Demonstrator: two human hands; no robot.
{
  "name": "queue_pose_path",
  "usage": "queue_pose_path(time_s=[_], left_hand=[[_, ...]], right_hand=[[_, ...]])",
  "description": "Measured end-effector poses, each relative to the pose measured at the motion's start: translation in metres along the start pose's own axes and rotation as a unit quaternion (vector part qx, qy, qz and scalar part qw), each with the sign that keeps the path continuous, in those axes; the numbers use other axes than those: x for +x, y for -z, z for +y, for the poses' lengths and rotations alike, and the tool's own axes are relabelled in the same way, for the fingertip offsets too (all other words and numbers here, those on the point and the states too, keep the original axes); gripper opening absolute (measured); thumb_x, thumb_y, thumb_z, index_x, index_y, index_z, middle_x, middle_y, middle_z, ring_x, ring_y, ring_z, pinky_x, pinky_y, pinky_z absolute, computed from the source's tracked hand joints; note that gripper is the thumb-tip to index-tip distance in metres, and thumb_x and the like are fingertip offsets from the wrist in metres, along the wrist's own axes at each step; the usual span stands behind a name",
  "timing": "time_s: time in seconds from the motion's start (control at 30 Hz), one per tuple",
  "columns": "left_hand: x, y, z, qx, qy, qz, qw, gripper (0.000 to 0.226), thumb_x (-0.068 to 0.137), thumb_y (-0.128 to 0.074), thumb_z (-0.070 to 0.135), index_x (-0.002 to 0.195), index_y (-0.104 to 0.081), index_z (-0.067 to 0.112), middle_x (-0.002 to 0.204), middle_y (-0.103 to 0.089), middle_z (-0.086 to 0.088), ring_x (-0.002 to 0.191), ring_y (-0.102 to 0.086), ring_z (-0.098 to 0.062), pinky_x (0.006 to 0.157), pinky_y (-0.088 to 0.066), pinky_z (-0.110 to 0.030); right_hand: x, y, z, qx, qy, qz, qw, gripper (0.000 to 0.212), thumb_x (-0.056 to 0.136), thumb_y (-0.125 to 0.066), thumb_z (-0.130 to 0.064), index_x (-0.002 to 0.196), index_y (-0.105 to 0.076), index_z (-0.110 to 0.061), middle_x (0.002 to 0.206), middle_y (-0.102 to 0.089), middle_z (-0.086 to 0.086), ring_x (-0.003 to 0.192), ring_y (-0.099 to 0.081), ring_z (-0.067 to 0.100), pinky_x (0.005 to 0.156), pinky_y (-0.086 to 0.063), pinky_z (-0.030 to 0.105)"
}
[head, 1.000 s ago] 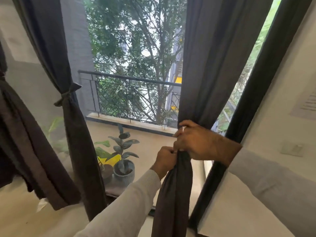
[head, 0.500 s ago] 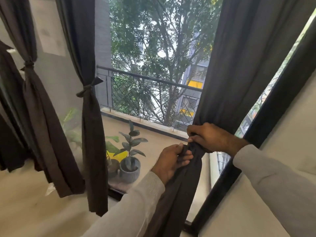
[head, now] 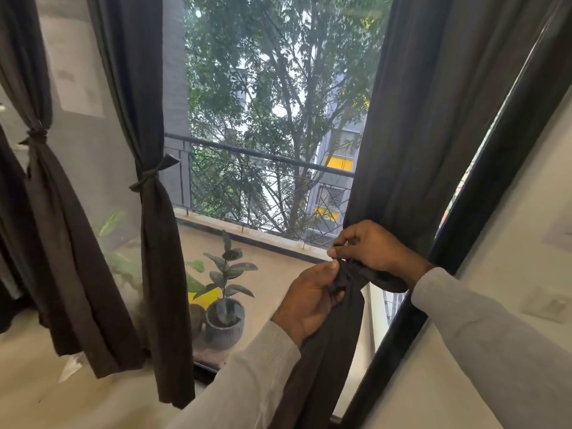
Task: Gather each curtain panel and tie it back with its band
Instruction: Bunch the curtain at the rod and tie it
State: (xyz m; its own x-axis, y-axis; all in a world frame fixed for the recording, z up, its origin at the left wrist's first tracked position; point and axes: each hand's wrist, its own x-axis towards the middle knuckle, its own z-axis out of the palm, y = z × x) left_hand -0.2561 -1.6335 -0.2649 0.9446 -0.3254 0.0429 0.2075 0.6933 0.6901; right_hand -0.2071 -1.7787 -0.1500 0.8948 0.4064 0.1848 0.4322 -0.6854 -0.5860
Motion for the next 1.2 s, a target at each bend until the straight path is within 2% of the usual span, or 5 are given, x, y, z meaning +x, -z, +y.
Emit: queue_pose_path(time_s=[0.4,0.6,0.73,1.1,1.2], left_hand=[[0.000,0.000,0.020,0.048,0.027,0.063,0.996,0.017,0.107,-0.062,0.018,0.112,-0.069,0.003,0.094,-0.069,-0.012,0.051,-0.046,-0.008,0.044,-0.032,-0.018],[-0.005,0.006,0.016,0.178,0.024,0.170,0.969,0.023,0.105,-0.066,0.010,0.115,-0.075,-0.009,0.081,-0.071,-0.013,0.051,-0.053,-0.009,0.045,-0.039,-0.018],[-0.004,0.006,0.013,0.273,-0.009,0.195,0.942,0.018,0.103,-0.071,0.009,0.106,-0.078,-0.007,0.072,-0.074,-0.009,0.049,-0.062,-0.008,0.047,-0.048,-0.018],[0.007,0.014,0.005,0.522,-0.106,0.227,0.815,0.015,0.094,-0.074,0.029,0.097,-0.083,0.017,0.078,-0.080,0.001,0.070,-0.078,-0.016,0.075,-0.068,-0.039],[0.005,0.010,0.013,0.423,-0.004,0.190,0.886,0.021,0.106,-0.064,0.011,0.090,-0.076,0.005,0.060,-0.068,0.002,0.049,-0.060,-0.004,0.053,-0.050,-0.019]], right_hand=[[-0.013,0.015,0.003,0.049,-0.041,-0.131,0.989,0.029,0.096,-0.072,0.001,0.119,-0.060,-0.009,0.091,-0.080,0.016,0.076,-0.069,0.028,0.072,-0.054,0.042],[-0.034,-0.002,0.004,-0.148,0.070,-0.051,0.985,0.049,0.080,-0.085,-0.028,0.119,-0.057,-0.037,0.080,-0.077,-0.013,0.070,-0.071,0.006,0.068,-0.058,0.030],[-0.035,-0.013,0.011,-0.325,0.121,-0.030,0.937,0.051,0.084,-0.064,-0.048,0.135,-0.061,-0.055,0.101,-0.076,-0.018,0.088,-0.069,0.006,0.074,-0.050,0.023],[-0.023,-0.023,0.007,-0.389,0.106,-0.074,0.912,0.025,0.102,-0.054,-0.042,0.116,-0.073,-0.035,0.113,-0.072,-0.009,0.102,-0.069,0.022,0.087,-0.058,0.042],[-0.025,-0.020,0.012,-0.364,0.122,-0.048,0.922,0.016,0.100,-0.060,-0.041,0.111,-0.070,-0.034,0.107,-0.073,-0.010,0.096,-0.067,0.018,0.080,-0.055,0.035]])
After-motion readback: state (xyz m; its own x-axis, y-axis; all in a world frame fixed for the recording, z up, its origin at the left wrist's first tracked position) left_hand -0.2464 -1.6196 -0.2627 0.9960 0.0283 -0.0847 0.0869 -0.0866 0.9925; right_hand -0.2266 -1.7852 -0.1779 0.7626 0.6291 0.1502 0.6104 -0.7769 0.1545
